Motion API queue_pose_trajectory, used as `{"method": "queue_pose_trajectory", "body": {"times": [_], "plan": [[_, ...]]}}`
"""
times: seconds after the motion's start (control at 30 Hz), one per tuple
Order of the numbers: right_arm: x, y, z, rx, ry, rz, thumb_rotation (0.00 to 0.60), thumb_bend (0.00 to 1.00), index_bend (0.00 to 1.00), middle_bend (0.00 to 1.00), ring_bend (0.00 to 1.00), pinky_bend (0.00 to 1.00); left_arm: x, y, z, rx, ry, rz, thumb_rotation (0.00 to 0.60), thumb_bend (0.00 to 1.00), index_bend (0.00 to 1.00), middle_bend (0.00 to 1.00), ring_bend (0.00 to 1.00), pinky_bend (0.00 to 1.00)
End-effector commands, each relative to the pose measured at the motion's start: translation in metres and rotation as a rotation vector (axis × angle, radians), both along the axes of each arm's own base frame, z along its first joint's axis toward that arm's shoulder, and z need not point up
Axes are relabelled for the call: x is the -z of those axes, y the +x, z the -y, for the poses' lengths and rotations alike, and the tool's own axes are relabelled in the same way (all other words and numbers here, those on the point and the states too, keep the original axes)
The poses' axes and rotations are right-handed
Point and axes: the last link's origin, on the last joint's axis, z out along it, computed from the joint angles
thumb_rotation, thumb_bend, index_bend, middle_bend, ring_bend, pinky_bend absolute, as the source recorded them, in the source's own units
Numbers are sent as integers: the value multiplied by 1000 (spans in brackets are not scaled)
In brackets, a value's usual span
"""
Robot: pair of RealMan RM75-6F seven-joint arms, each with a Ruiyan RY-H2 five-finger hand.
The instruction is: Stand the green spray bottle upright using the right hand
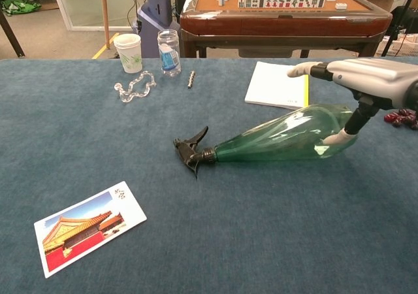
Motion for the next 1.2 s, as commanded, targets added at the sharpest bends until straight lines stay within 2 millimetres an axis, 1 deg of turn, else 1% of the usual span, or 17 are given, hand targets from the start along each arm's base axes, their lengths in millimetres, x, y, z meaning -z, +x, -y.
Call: {"method": "queue_pose_trajectory", "body": {"times": [0.03,0.17,0.23,0.4,0.5,0.7,0.83,0.93,1.07,1.2], "plan": [[0,18,-11,-68,46,-20,600,0,0,11,0,36,0,1,0,3,2,2,600,350,303,70,45,3],[15,34,-13,-107,79,-44,600,4,3,38,0,36,-2,0,2,3,6,4,600,350,303,70,45,3],[24,40,-10,-127,76,-70,600,20,27,71,0,36,-2,-1,3,-3,8,2,600,350,303,70,45,3],[44,49,-3,-129,74,-126,600,57,147,134,0,36,-4,-3,4,-11,15,4,600,350,304,71,45,3],[57,57,0,-135,75,-154,600,101,215,144,0,36,-7,-4,4,-11,25,4,600,351,303,70,45,3],[77,68,8,-128,85,-185,600,110,236,154,0,36,-9,-4,4,-12,25,2,600,350,304,70,45,3],[87,71,13,-128,85,-210,600,117,253,159,0,36,-10,-4,5,-15,28,2,600,350,303,70,45,3],[94,73,14,-139,85,-241,600,139,279,167,0,36,-10,-5,5,-17,29,2,600,350,303,70,45,3],[104,77,13,-157,85,-262,600,167,293,172,0,36,-9,-5,5,-17,24,0,600,350,304,70,45,3],[108,84,16,-158,82,-258,600,188,297,175,2,36,-10,-6,5,-19,28,2,600,350,304,70,45,3]]}}
